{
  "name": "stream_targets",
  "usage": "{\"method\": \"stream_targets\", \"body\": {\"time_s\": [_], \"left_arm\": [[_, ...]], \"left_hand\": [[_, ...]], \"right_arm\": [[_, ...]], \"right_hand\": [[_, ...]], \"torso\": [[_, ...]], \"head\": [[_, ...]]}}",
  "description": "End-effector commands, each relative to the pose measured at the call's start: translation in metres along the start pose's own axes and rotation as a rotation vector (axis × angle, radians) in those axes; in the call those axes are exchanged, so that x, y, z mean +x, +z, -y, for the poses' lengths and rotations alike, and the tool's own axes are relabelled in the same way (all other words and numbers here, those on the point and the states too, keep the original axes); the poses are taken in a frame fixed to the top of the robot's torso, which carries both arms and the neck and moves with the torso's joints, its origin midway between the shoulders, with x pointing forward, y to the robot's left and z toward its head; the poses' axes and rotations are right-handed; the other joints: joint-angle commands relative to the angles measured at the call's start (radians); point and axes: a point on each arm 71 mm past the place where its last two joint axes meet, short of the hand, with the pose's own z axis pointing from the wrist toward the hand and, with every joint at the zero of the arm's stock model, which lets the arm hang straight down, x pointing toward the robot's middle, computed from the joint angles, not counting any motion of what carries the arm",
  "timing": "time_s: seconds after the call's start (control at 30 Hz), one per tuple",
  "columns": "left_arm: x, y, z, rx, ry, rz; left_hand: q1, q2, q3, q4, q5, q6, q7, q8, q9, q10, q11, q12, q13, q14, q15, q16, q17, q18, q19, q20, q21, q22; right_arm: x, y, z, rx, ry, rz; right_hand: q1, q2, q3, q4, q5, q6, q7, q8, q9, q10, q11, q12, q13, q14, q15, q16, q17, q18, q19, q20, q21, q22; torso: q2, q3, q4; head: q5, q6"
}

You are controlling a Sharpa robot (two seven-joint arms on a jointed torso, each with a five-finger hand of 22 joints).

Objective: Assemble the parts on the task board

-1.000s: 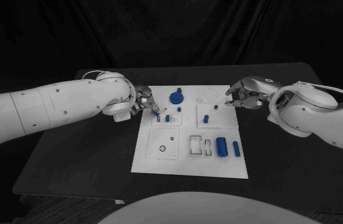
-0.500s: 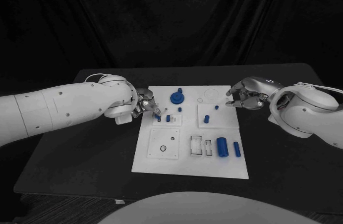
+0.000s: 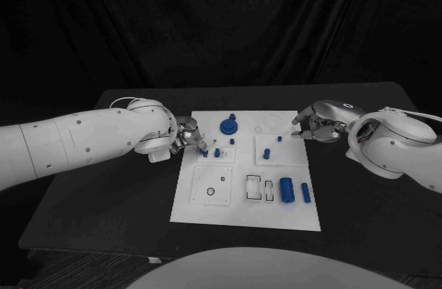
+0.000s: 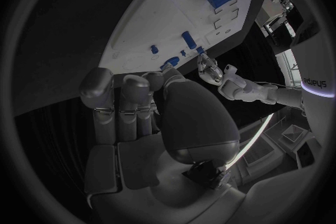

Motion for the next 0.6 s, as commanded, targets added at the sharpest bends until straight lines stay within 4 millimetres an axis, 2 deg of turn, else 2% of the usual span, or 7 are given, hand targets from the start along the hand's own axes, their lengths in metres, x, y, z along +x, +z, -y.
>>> {"method": "stream_targets", "body": {"time_s": [0.03,0.6], "left_arm": [[0.0048,0.0014,-0.0012,0.006,-0.003,-0.011],[0.0091,0.0028,-0.004,0.012,-0.008,-0.019]], "left_hand": [[0.003,0.011,0.03,-0.024,0.004,-0.002,-0.007,0.005,0.001,0.103,-0.008,0.003,0.262,0.106,-0.008,0.003,0.263,0.016,-0.001,0.001,-0.008,0.138],[0.001,0.011,0.036,-0.028,0.003,-0.003,-0.007,0.005,0.003,0.103,-0.008,0.003,0.262,0.106,-0.008,0.003,0.263,0.017,-0.005,0.0,-0.012,0.137]], "right_arm": [[0.0016,-0.0003,0.0004,0.002,-0.001,-0.006],[0.0034,-0.0001,0.0009,0.006,-0.001,-0.013]], "right_hand": [[0.001,0.008,-0.005,-0.001,0.005,0.007,0.0,0.004,-0.001,-0.003,0.003,-0.005,-0.001,0.007,0.009,-0.002,-0.001,0.003,-0.005,-0.001,-0.004,0.123],[0.002,0.008,-0.005,-0.002,0.006,0.008,0.0,0.004,-0.002,-0.002,0.003,-0.006,-0.002,0.006,0.009,-0.002,-0.001,0.003,-0.005,-0.001,-0.006,0.123]], "torso": [[0.001,-0.0002,-0.0007],[0.003,0.0,-0.0004]], "head": [[0.0,0.0],[0.0,0.0]]}}
